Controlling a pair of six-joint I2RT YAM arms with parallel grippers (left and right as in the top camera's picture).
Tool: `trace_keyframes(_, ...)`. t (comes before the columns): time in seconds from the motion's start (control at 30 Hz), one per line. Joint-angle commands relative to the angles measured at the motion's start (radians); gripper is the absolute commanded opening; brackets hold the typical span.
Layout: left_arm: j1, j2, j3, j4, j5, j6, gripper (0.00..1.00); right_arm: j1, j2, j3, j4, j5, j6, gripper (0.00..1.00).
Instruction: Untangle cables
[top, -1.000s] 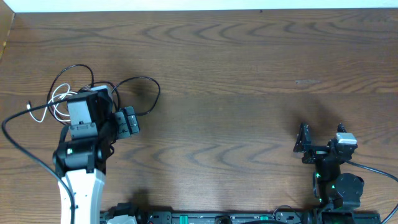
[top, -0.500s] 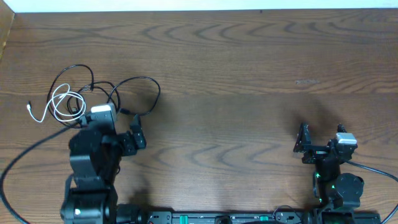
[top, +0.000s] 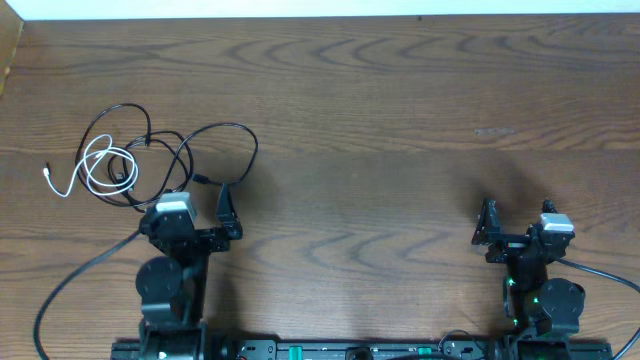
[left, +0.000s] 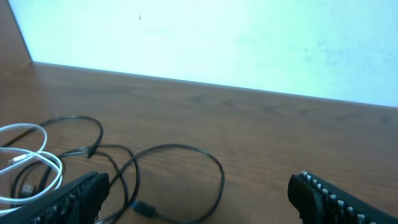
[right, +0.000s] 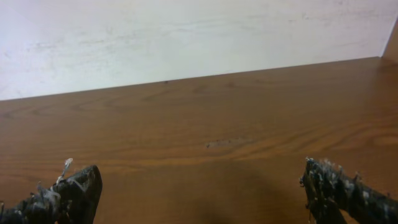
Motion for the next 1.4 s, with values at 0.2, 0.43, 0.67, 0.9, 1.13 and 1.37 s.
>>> trace_keyframes(0.2, -0.004, -0.203, -0.215, 0.225, -0.002, -0.005, 0.97, -0.008, -0.005, -0.001, -0.005, -0.01, -0.009, 0.99)
trace_keyframes(0.43, -0.024, -0.266, -0.215, 0.048, -0.006, 0.018, 0.97, -0.008, -0.005, -0.001, -0.005, -0.01, -0.009, 0.99)
trace_keyframes(0.67, -0.03, -0.266, -0.215, -0.064, -0.013, 0.017, 0.97, -0.008, -0.005, -0.001, -0.005, -0.01, -0.009, 0.99)
trace_keyframes(0.9, -0.03, -0.266, -0.215, -0.064, -0.013, 0.017, 0.97, -0.008, -0.005, -0.001, -0.004, -0.01, -0.009, 0.99)
trace_keyframes(1.13, -0.03, -0.265, -0.215, -0.064, -0.013, 0.017, 0.97, -0.008, -0.005, -0.001, -0.004, -0.01, -0.009, 0.99)
trace_keyframes(1.37, -0.03, -0.263, -0.215, -0.064, -0.013, 0.017, 0.97, -0.008, -0.005, -0.001, -0.005, -0.01, -0.009, 0.99)
